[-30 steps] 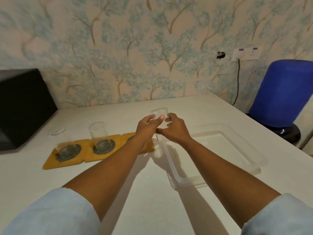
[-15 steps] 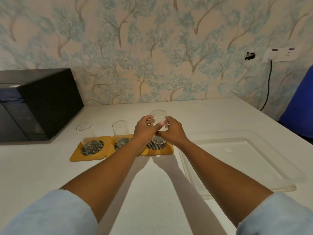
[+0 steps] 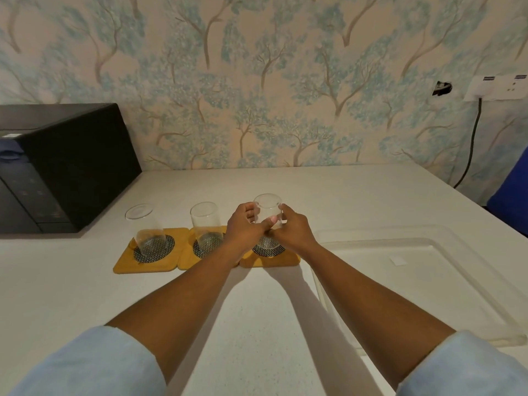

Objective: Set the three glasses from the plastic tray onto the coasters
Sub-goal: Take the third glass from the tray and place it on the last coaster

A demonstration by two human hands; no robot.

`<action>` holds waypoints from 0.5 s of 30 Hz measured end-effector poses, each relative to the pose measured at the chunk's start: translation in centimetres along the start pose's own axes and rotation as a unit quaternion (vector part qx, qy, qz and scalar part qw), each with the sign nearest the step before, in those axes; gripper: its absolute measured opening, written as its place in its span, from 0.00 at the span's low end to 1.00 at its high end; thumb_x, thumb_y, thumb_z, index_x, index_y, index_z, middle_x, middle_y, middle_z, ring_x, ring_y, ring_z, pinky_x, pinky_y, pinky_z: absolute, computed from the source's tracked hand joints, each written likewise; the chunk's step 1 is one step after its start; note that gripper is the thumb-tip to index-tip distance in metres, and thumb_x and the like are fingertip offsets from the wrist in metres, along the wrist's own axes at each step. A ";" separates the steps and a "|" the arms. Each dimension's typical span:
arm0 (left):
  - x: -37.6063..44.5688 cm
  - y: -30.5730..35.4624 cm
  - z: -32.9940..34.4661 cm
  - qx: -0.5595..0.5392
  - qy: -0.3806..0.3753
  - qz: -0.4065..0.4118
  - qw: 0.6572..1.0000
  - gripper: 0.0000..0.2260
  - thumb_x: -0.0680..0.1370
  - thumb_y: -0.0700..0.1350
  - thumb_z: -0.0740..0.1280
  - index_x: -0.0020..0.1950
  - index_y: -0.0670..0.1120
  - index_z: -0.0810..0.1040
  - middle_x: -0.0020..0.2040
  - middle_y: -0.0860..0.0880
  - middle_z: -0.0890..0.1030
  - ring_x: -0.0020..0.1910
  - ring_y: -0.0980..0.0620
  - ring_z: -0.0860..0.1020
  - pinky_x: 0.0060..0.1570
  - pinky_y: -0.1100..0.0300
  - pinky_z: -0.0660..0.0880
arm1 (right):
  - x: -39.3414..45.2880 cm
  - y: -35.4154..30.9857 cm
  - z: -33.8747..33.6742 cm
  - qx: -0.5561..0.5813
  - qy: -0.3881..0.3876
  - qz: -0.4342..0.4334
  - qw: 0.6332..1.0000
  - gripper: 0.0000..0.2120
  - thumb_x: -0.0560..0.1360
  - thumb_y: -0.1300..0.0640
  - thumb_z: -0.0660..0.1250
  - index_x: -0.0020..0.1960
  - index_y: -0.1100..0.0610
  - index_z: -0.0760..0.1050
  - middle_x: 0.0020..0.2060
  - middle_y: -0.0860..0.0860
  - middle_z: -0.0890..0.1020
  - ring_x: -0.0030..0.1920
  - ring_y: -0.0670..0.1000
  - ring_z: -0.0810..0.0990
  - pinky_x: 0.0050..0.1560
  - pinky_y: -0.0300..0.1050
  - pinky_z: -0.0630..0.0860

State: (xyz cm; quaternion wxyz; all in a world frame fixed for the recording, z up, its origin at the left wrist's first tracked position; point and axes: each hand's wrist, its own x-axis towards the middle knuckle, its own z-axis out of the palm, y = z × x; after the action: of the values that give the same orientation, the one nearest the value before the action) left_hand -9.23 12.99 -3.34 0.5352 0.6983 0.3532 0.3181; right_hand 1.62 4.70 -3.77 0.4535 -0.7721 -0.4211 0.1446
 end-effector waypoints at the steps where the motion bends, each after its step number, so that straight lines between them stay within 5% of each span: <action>1: 0.1 -0.2 0.0 0.000 -0.002 -0.001 1.000 0.32 0.70 0.49 0.79 0.70 0.45 0.71 0.67 0.47 0.77 0.62 0.51 0.75 0.61 0.57 0.73 | 0.1 0.2 0.2 -0.001 -0.002 0.001 1.000 0.40 0.66 0.53 0.77 0.73 0.59 0.64 0.59 0.57 0.79 0.54 0.52 0.77 0.49 0.41 0.73; 8: 0.7 -1.9 0.0 0.006 -0.007 -0.015 1.000 0.32 0.70 0.48 0.79 0.70 0.46 0.70 0.68 0.46 0.76 0.66 0.50 0.75 0.66 0.53 0.73 | 0.5 1.0 1.2 0.004 -0.024 0.010 1.000 0.38 0.68 0.53 0.76 0.73 0.59 0.65 0.62 0.58 0.79 0.59 0.58 0.79 0.58 0.51 0.78; 15: 1.1 -2.4 0.0 0.004 -0.019 -0.019 1.000 0.33 0.71 0.47 0.78 0.72 0.46 0.69 0.71 0.46 0.75 0.68 0.50 0.73 0.68 0.53 0.71 | 0.6 1.3 1.6 -0.006 -0.020 0.015 1.000 0.37 0.70 0.52 0.75 0.74 0.60 0.63 0.63 0.60 0.77 0.61 0.59 0.78 0.55 0.44 0.75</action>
State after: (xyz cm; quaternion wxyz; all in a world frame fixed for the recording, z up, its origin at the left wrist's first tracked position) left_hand -9.05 14.32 -5.57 0.5446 0.6997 0.3576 0.2933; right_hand 1.71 5.82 -5.62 0.4385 -0.7777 -0.4195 0.1638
